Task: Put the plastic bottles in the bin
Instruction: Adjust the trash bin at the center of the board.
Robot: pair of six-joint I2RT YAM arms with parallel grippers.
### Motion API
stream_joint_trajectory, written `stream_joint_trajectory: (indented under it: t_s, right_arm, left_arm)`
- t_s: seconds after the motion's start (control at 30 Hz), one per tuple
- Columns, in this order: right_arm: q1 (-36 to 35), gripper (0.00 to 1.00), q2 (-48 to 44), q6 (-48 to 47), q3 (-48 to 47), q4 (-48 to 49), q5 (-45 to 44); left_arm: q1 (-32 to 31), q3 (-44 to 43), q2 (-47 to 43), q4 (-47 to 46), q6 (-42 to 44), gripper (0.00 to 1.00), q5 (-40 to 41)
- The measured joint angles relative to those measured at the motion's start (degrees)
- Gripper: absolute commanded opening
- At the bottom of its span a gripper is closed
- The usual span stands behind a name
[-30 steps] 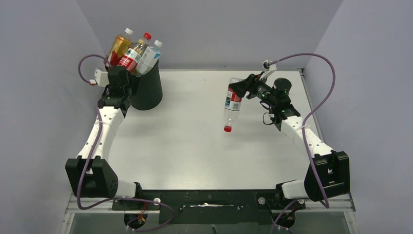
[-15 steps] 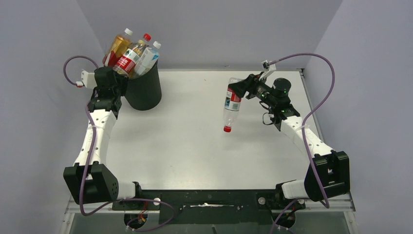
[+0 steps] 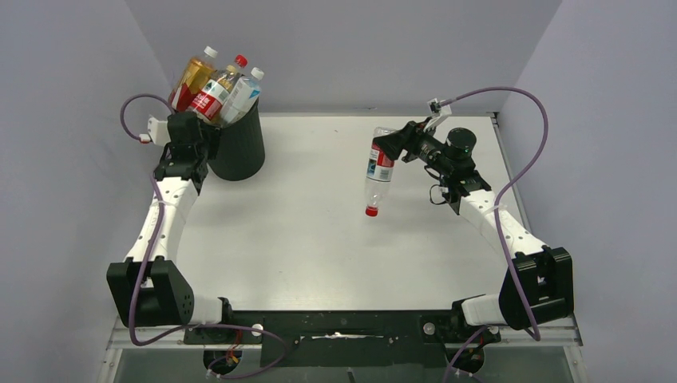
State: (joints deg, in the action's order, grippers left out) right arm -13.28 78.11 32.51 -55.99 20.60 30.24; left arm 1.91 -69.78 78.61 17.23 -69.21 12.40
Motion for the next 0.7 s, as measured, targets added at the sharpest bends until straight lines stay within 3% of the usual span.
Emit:
stream_joint_trajectory:
  t_s: [0.1, 0.2, 0.27, 0.7]
  right_arm:
    - [-0.2, 0.41, 0.0, 0.0, 0.0, 0.0, 0.0]
    - [-0.2, 0.41, 0.0, 0.0, 0.0, 0.0, 0.0]
    - [-0.3, 0.41, 0.0, 0.0, 0.0, 0.0, 0.0]
    - [-0.3, 0.41, 0.0, 0.0, 0.0, 0.0, 0.0]
  left_arm:
    - [-0.5, 0.1, 0.5, -0.6, -0.7, 0.39, 0.5]
    - [-0.9, 0.1, 0.8, -1.1, -1.5, 0.28, 1.1]
    - [-1.0, 0.1, 0.8, -1.6, -2.0, 0.26, 1.4]
    - [0.6, 0.5, 0.8, -2.2, -3.2, 0.24, 1.4]
